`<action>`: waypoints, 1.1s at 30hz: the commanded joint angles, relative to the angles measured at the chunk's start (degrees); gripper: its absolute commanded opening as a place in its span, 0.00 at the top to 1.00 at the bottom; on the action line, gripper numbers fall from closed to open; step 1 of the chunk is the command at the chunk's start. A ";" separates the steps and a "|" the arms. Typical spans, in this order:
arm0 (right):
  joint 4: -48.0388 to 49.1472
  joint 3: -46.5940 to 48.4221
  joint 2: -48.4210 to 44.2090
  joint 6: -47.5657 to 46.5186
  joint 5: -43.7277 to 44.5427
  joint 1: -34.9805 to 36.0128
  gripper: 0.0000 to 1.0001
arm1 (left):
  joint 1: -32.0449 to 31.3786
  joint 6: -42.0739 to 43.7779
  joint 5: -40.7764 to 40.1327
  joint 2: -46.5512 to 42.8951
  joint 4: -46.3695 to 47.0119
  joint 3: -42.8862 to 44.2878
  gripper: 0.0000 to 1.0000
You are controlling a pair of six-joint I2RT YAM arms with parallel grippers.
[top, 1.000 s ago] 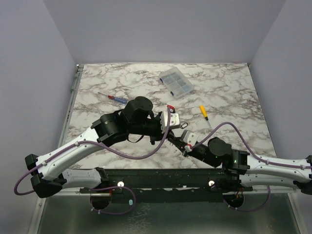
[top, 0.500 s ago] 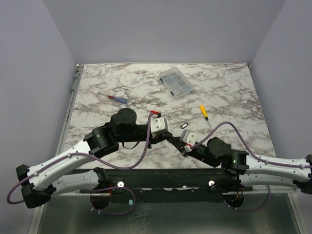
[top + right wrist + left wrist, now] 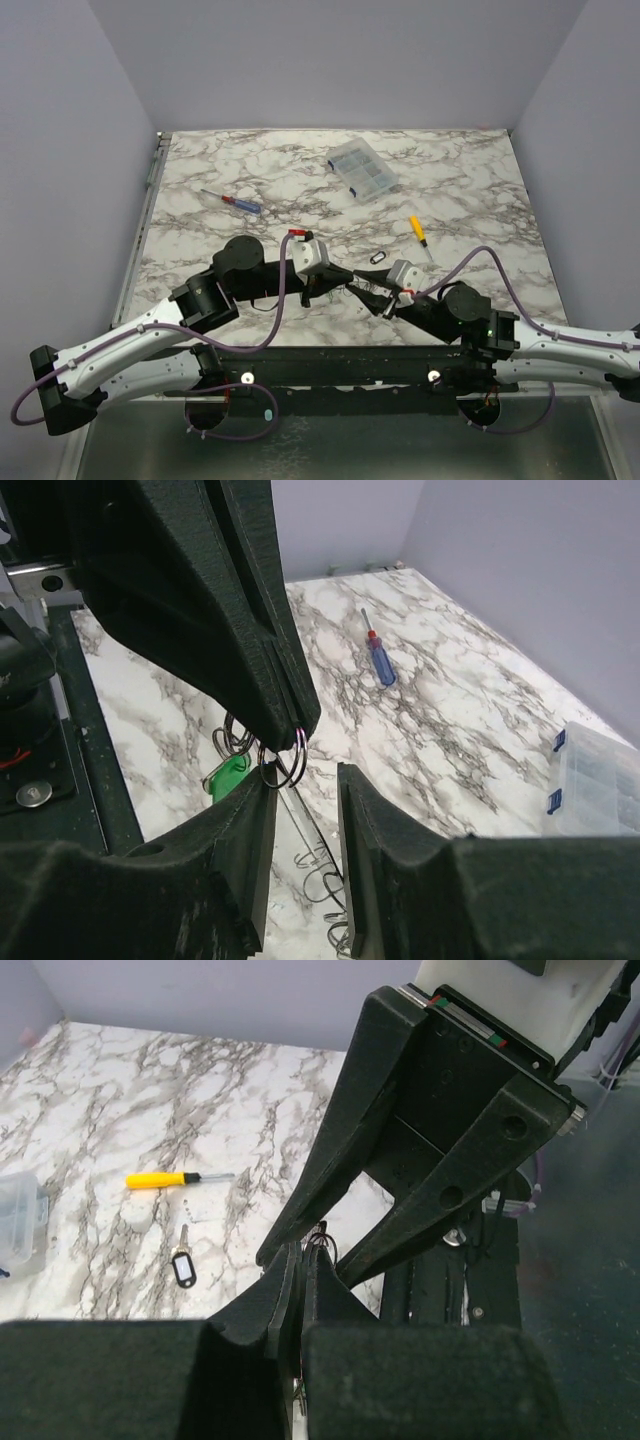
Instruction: Put the keys on the keyring
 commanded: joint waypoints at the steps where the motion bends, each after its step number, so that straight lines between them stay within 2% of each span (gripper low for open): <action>1: 5.26 -1.66 -1.88 1.01 -1.91 -0.24 0.63 | -0.13 -2.51 -1.80 -1.38 7.42 -1.89 1.00; 11: 5.89 -1.52 -2.84 0.80 -2.27 -0.27 0.68 | -0.13 -2.52 -2.88 -2.00 10.48 -4.27 1.00; 18: 3.59 -0.33 -3.26 0.93 -4.54 -0.27 0.64 | -0.13 -2.46 -4.21 -2.27 12.16 -5.45 1.00; 28: 3.52 -0.59 -3.96 1.11 -4.71 -0.31 0.64 | -0.13 -4.36 -6.78 -2.87 14.74 -7.04 1.00; 33: 3.61 -0.65 -4.01 0.97 -3.38 -0.25 0.76 | -0.13 -4.44 -7.02 -2.98 15.70 -7.69 1.00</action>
